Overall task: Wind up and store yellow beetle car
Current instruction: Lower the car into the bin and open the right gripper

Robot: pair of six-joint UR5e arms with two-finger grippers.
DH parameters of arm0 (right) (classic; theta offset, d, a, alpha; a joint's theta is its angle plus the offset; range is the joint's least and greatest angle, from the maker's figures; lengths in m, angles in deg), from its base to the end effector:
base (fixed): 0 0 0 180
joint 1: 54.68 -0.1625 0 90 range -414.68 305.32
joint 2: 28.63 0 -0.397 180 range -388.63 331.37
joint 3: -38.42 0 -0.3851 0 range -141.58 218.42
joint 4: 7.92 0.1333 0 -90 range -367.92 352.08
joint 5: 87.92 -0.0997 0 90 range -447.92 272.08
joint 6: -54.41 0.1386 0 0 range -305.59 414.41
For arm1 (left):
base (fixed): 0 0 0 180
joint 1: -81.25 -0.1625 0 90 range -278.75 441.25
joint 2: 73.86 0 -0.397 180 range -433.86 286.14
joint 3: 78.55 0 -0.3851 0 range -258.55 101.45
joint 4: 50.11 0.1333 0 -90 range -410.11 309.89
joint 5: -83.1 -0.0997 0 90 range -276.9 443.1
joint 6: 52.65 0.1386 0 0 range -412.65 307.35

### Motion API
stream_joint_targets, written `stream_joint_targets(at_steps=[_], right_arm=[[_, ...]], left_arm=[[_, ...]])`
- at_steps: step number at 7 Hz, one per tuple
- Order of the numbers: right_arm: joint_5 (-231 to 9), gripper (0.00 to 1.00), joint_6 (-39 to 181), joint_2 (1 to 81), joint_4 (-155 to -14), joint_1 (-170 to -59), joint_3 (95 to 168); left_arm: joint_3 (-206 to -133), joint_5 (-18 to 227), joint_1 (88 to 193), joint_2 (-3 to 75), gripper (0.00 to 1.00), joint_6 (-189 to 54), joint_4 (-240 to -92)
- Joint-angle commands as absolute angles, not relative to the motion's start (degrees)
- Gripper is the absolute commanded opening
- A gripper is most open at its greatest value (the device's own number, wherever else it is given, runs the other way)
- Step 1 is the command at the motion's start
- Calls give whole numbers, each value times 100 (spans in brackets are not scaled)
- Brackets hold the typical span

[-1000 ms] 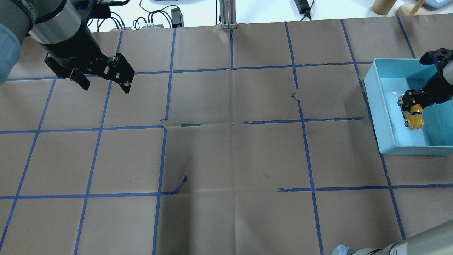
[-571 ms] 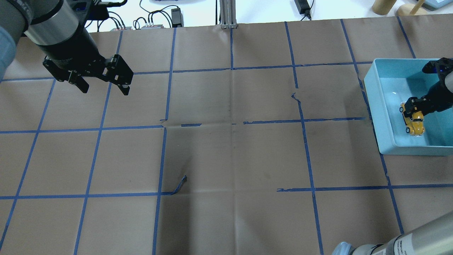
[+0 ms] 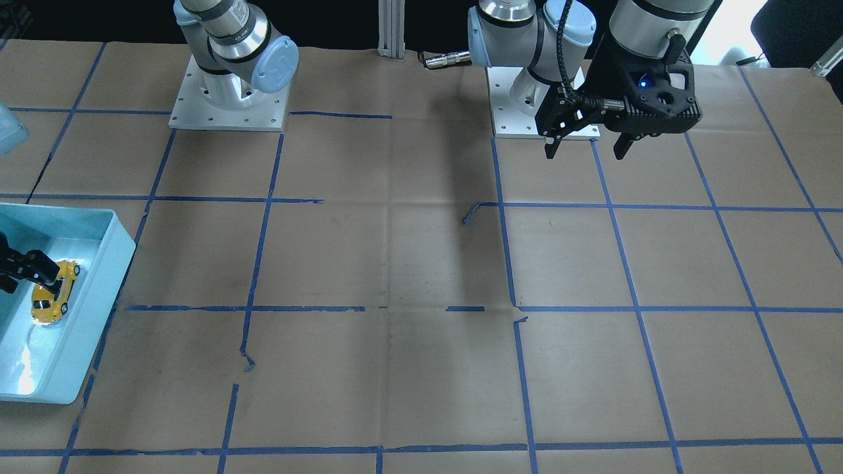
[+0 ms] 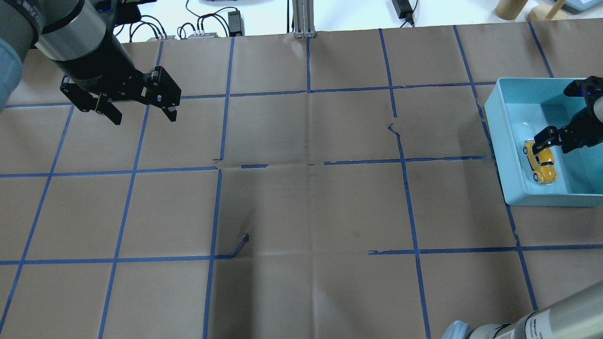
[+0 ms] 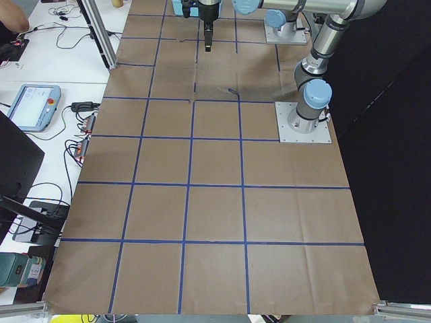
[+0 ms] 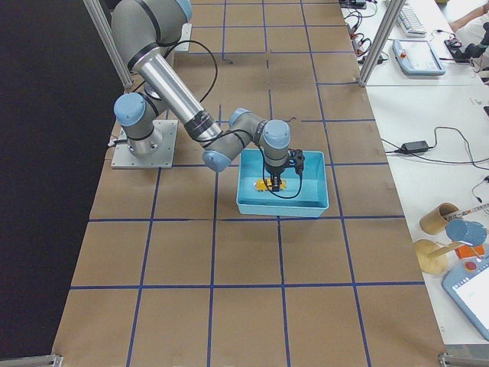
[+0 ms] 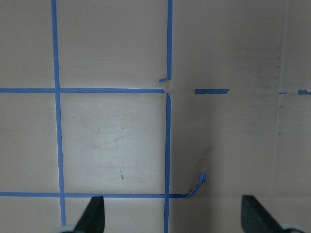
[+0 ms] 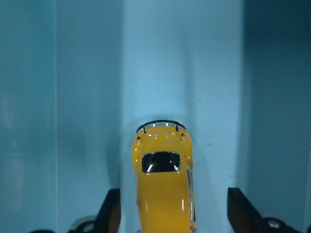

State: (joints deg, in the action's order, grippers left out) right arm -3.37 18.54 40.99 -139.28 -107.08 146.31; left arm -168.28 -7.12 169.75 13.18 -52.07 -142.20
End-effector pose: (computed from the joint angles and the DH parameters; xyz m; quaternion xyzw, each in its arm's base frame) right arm -0.2181 -0.5232 0.1637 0.0138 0.9984 -0.0500 0.0220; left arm -0.1205 -0.4697 0.4441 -0.0080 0.9999 -0.0099 0.0021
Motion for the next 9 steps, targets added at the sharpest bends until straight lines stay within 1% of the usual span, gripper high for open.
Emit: stream_joint_targets(at_steps=[1, 3, 6, 7, 9], right_arm=[[-345, 100, 1881, 4194, -13923, -10715, 14530], [-328, 100, 2038, 4937, -13687, -10750, 14503], [-345, 100, 2852, 6395, -12433, -10803, 14503], [-345, 100, 3414, 6766, -12063, -11055, 14451], [-284, 100, 4073, 6867, -11273, -11793, 13944]], left_arm=[[-16829, -716, 16975, 1316, 100, -5194, -14204], [-16855, -708, 16958, 1342, 100, -5177, -14126], [-16890, -708, 16966, 1403, 100, -5177, -13994], [-16882, -708, 16967, 1404, 100, -5177, -13994], [-16882, -716, 16967, 1412, 100, -5177, -13985]])
